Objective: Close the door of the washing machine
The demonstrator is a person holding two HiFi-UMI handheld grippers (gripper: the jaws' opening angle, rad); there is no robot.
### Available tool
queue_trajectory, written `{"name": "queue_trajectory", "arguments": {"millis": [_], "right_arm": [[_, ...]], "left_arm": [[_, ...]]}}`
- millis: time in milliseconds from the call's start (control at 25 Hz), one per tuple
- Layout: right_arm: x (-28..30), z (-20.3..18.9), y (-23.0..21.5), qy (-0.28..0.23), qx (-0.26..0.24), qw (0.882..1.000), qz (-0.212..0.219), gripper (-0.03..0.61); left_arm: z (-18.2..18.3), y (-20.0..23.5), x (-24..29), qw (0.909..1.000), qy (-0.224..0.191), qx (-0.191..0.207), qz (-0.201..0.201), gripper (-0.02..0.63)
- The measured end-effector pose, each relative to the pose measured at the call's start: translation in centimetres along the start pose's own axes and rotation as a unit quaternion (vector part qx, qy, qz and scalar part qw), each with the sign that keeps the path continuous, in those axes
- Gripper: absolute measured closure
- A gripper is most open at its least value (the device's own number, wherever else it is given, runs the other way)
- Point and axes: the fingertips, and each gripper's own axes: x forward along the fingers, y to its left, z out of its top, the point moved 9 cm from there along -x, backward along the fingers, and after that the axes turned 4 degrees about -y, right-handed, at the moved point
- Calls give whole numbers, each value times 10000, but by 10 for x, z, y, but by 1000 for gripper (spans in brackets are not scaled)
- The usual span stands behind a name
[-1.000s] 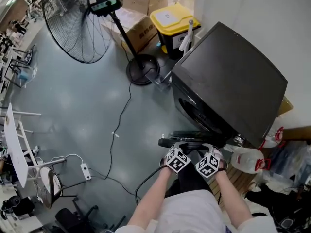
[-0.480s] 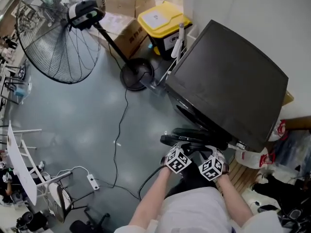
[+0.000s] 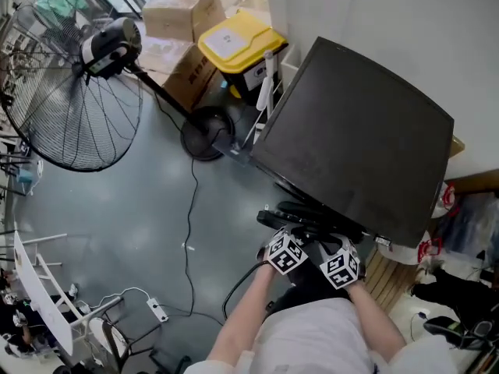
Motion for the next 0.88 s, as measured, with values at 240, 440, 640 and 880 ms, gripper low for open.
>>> {"name": "queue_trajectory", "arguments": {"millis": [240, 440, 640, 880], "right_arm": [[2, 6, -9, -74, 351, 9987, -357, 448], [8, 15, -9, 27, 539, 9976, -439, 446], [11, 17, -9, 71, 621, 9967, -521, 442], [11, 20, -7, 39, 967, 9911, -917, 440]], "left_arm": [[16, 14, 7, 9996, 79, 217, -150, 405], [19, 18, 6, 9992, 198, 356, -45, 402], [8, 23, -11, 9977, -88, -277, 614, 429], [-18, 27, -25, 9896, -342, -943, 1031, 511]]}}
